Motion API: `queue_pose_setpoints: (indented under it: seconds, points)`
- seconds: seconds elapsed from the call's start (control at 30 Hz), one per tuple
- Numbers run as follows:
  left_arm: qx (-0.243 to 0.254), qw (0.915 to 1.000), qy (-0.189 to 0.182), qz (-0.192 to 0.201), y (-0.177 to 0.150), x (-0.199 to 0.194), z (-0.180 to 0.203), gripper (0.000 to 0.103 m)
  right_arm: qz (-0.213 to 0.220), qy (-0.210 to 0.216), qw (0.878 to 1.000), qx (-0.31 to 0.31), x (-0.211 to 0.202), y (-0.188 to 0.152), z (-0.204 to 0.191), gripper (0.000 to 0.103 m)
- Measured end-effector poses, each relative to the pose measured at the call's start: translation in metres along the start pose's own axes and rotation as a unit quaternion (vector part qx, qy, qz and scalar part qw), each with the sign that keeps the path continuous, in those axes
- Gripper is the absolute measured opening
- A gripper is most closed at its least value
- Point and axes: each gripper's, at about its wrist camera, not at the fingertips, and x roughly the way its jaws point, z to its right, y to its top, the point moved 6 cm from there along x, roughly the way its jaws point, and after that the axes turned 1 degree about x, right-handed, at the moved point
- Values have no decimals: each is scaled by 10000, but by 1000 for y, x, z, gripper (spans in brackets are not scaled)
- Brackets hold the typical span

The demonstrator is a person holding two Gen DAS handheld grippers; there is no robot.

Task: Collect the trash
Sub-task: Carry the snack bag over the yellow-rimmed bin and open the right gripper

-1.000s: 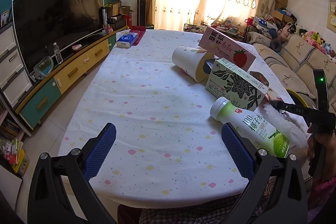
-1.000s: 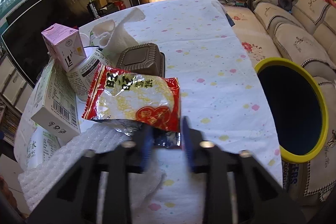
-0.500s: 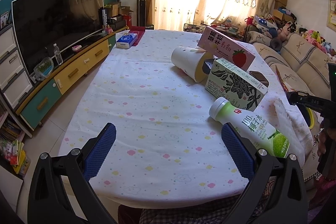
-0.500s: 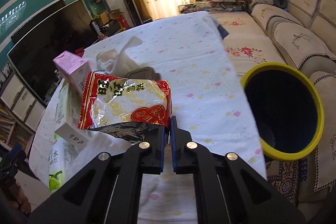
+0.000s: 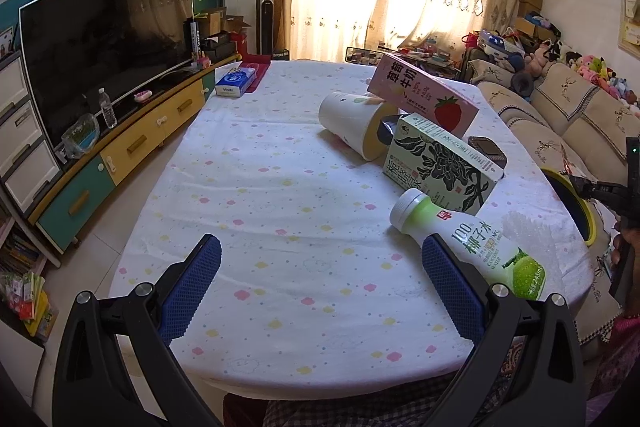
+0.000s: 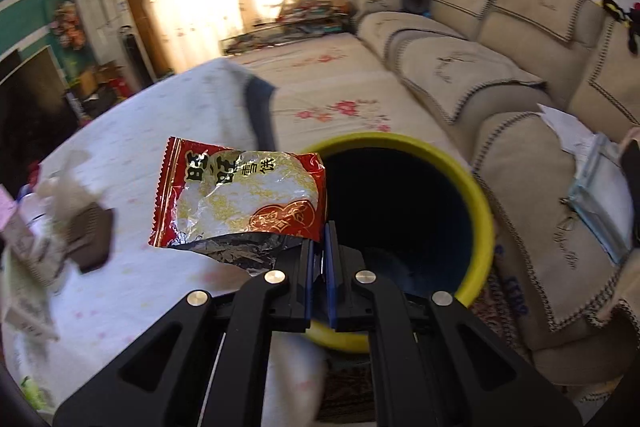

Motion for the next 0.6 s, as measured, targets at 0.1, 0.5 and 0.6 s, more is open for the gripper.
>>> queue_pose_setpoints:
  seconds: [0.1,0.5,0.6]
  points:
    - [65,10000,-11,-15,0,1,6,99,-198,-245,9995,80,24,1,20,7]
    - [327,9993,-119,-114,1,6,34,99,-414,-285,9982,315,49,-7,51,34]
    - [407,9989,-171,-146,0,7,42,99,-388,-248,9983,371,46,-7,53,35]
